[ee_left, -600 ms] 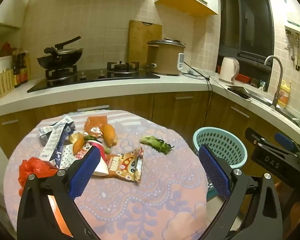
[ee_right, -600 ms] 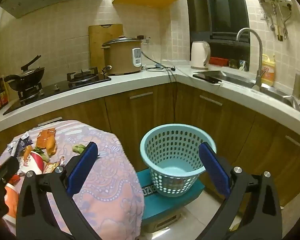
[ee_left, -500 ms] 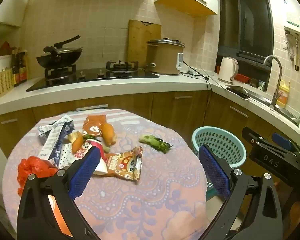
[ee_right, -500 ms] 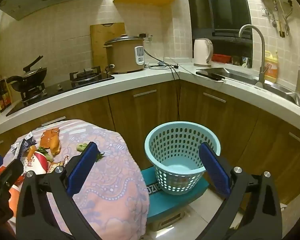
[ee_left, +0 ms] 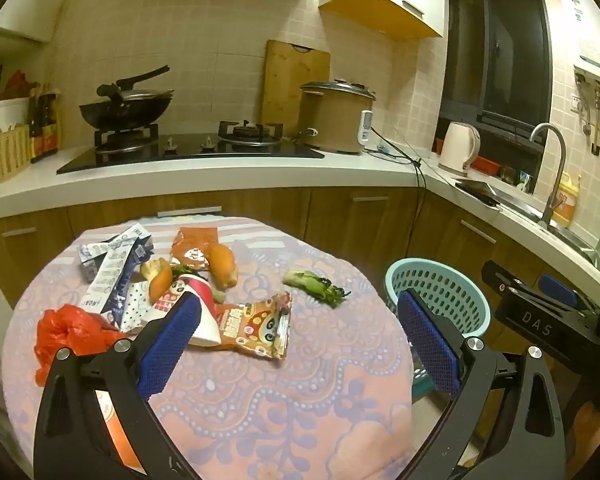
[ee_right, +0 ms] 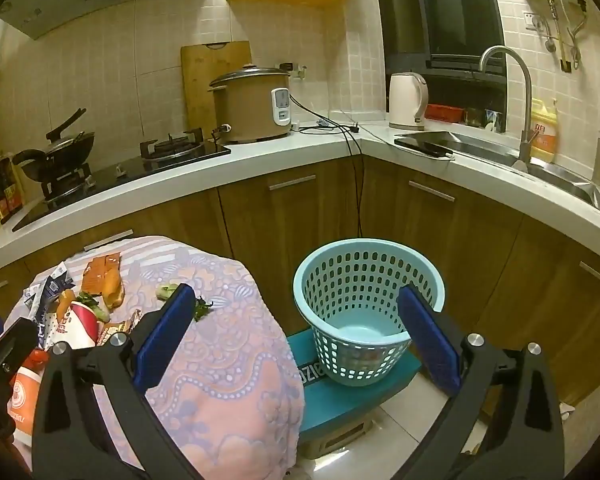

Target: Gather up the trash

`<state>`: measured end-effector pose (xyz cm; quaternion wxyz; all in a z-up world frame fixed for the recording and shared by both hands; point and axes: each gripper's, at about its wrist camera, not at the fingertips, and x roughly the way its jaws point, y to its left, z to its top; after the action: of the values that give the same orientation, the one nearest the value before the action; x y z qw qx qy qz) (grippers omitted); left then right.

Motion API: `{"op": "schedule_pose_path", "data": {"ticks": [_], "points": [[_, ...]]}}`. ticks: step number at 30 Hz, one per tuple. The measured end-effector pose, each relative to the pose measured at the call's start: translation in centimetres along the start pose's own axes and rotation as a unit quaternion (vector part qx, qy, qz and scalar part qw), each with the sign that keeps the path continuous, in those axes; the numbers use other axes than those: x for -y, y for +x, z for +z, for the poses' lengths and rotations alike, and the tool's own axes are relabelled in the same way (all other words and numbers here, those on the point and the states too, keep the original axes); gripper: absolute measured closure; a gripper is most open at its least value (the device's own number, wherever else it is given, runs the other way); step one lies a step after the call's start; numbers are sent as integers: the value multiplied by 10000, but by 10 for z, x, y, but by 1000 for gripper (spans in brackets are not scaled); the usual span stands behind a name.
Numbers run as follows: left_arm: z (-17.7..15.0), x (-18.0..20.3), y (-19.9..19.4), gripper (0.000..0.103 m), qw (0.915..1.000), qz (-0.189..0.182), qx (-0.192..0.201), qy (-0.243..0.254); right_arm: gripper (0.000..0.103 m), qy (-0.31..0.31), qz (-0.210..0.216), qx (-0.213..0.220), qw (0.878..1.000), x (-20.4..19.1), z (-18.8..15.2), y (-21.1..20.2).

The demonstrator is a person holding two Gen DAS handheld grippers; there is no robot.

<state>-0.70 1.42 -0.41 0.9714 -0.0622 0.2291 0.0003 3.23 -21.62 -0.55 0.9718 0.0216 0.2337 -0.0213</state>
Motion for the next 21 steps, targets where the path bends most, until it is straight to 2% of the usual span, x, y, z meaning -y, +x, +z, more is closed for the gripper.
{"op": "schedule_pose_path", "data": {"ticks": [21], "points": [[-3, -1, 1, 8, 10000, -22, 5, -3, 7, -22, -99, 11, 9999, 0, 2, -1]]}}
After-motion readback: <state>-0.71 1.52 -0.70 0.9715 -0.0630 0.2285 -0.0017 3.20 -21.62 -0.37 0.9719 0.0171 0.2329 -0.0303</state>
